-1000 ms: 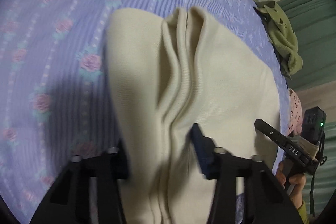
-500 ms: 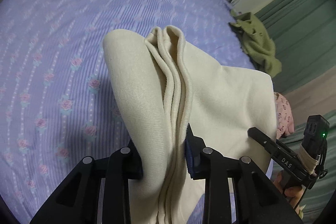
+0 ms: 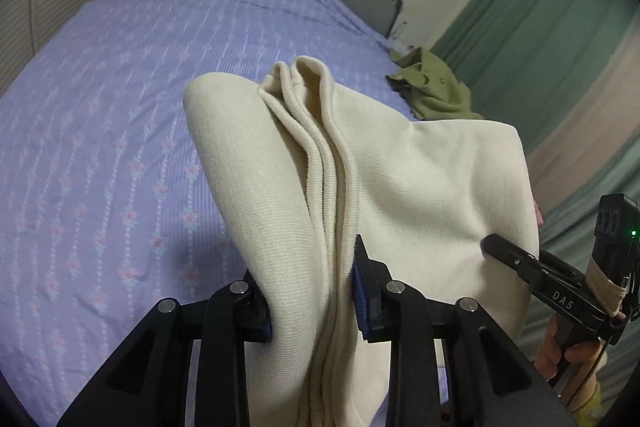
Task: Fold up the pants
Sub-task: 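Grasp the bundle edge with the left gripper and fold it over onto itself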
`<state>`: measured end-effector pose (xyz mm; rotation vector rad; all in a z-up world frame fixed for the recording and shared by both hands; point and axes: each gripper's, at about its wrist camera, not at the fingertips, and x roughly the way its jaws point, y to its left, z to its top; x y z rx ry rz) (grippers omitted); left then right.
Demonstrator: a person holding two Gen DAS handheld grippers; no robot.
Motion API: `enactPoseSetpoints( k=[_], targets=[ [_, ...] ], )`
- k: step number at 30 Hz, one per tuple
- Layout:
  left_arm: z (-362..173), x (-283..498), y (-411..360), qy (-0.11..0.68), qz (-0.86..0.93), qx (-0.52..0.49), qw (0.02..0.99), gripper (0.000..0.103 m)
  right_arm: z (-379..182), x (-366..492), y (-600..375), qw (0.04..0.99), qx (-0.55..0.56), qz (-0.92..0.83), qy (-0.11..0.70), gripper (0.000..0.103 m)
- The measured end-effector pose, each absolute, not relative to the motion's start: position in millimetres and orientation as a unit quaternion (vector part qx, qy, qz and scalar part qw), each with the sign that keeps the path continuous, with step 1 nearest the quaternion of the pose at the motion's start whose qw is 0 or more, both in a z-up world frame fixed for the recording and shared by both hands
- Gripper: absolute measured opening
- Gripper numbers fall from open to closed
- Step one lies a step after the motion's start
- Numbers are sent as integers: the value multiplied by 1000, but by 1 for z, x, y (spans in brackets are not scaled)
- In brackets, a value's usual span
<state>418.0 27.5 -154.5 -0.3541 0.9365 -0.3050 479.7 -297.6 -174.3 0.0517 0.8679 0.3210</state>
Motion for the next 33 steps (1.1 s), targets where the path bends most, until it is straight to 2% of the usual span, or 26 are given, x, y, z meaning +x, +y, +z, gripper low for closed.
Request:
enactPoseSetpoints(
  k=[9,19,33],
  targets=[
    [-127,362,74,433,-127,-168,876,29,-151,426,-251,904,21,170,392,33],
    [-137,317,149,425,-74,-240,870,29,-154,410,-188,893,-9,220,392,33],
    [-184,341,366,477,-67,-209,851,29,-205,432,14,863,12,237,447,32]
  ],
)
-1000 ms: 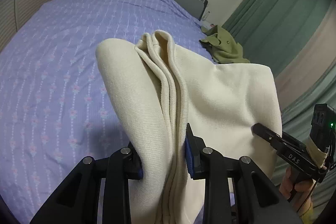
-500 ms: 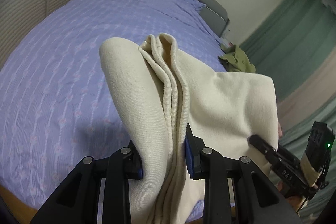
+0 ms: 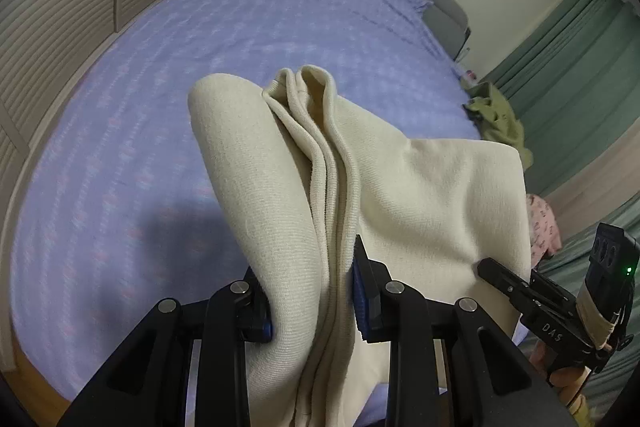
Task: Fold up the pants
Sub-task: 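Grasp the bundle edge with the left gripper and fold it over onto itself, then release the folded bundle with the left gripper and withdraw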
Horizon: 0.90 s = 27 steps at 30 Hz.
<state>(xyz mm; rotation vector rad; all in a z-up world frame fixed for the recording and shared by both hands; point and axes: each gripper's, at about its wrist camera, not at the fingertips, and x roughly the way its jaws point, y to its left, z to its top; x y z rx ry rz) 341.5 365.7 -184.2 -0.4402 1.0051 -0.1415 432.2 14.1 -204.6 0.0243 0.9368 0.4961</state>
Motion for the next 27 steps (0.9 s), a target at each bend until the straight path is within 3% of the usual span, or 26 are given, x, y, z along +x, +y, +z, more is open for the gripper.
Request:
enactPoseSetpoints(
  k=[14,21,27],
  targets=[
    [-264,445,502,515,-85,-158,838,29,-280,525,162,827,17,228,513,30],
    [-340,483,527,563,-46,-129,815,29,-353,592,193,804,4,166,571,31],
    [-369,490,527,585,-35,-73,807,35,-352,612,185,822,-1,112,559,31]
  ],
)
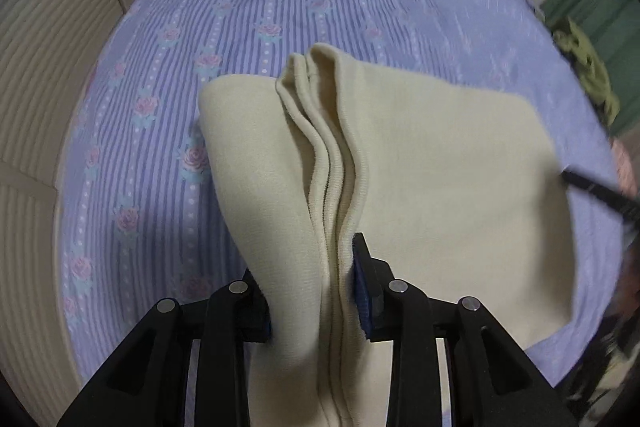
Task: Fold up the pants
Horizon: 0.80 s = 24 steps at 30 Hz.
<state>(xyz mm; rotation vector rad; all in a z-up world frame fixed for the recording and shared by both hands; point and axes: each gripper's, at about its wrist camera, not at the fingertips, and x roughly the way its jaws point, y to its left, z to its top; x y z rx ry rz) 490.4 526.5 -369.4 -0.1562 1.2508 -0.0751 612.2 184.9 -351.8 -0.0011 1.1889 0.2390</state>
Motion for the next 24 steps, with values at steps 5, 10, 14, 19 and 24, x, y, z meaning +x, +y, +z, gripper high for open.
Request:
enactPoseSetpoints(
  k=[5,10,14,19,24],
  targets=[
    [-361,482,516,587,35,-18,808,62,-326,604,192,837,-52,127,530,58],
    [-305,452,498,521,91,45,848,72,-297,579,181,847,-60,143,508,69],
    [-247,409,467,476,83,36,875,83,-267,539,156,856,-55,166,487,77],
    [-183,349,400,415,59,50,907,99,-230,490,107,873,-49,176,452,90],
    [-139,283,318,376,41,72,923,103,-194,433,38,889,-35,166,426,92]
  ],
)
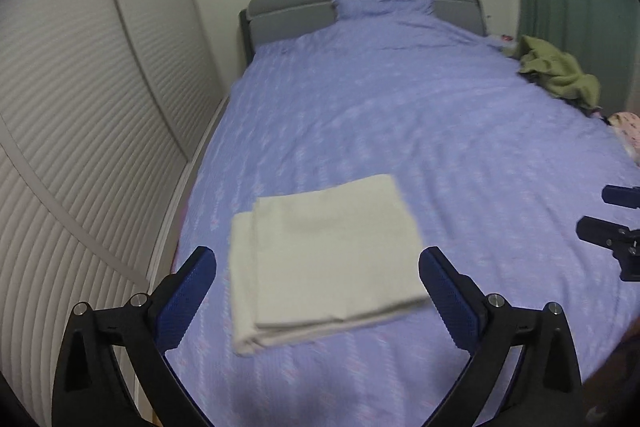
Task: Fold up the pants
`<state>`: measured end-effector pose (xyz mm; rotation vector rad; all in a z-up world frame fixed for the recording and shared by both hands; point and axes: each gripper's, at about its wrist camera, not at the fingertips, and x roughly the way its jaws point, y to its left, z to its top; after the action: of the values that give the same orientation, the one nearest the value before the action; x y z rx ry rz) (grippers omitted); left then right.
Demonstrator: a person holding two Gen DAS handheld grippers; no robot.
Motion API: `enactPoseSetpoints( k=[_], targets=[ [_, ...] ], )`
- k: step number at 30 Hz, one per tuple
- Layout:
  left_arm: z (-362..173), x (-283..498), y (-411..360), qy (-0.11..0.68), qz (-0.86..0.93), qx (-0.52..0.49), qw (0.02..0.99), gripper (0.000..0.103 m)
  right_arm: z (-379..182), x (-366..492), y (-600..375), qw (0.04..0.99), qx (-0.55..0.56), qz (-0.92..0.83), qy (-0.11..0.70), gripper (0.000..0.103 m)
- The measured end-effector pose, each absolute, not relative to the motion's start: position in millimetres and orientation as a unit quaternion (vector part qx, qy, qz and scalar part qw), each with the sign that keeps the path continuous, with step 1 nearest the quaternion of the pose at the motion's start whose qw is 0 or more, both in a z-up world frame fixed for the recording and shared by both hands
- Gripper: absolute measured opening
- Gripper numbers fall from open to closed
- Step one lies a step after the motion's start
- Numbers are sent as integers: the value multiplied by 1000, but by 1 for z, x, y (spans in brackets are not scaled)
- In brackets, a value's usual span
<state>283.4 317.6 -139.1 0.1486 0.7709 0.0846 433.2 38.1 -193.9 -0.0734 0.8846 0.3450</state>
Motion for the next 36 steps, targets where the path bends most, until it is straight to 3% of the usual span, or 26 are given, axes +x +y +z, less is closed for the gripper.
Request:
enactPoseSetpoints(
  k=[17,26,36],
  targets=[
    [-77,101,80,349,0,25,937,103,-127,242,-193,926,-41,118,357,92],
    [-48,44,11,330,-14,24,944,103,-95,173,-276,941,-24,97,322,92],
    [-23,23,-15,303,-48,31,951,103,-72,137,-303,953,7,74,294,92]
  ],
)
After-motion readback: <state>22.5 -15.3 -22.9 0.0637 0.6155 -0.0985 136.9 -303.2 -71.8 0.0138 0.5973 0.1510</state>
